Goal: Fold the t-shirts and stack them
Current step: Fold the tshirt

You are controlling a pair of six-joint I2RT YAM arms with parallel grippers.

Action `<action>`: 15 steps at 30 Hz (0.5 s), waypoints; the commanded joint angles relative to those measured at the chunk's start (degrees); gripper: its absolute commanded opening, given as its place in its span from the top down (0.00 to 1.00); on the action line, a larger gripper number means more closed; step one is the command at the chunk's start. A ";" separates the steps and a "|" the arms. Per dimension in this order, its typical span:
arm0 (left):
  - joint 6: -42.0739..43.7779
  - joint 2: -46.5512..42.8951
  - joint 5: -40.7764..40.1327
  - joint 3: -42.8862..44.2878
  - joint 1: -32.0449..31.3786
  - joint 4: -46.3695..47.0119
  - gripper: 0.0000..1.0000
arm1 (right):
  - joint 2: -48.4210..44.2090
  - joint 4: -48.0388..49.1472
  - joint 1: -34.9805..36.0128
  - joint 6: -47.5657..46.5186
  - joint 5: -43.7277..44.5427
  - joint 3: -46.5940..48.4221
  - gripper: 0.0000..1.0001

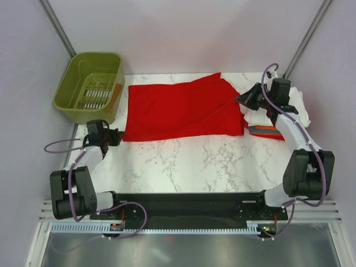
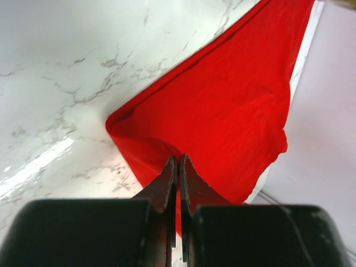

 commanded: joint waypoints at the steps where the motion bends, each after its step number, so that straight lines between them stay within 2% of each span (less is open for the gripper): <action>1: -4.66 2.65 -2.87 3.82 -0.20 -0.39 0.98 | 3.96 0.35 0.23 -2.27 -0.88 7.46 1.00; 7: -6.07 5.73 -2.78 7.51 -0.20 -0.12 0.98 | 11.52 -1.41 0.41 -3.77 -1.32 15.20 1.00; 15: -7.21 9.60 -2.43 9.71 -0.29 2.51 0.98 | 19.00 -2.11 1.20 -4.38 -1.49 21.02 1.00</action>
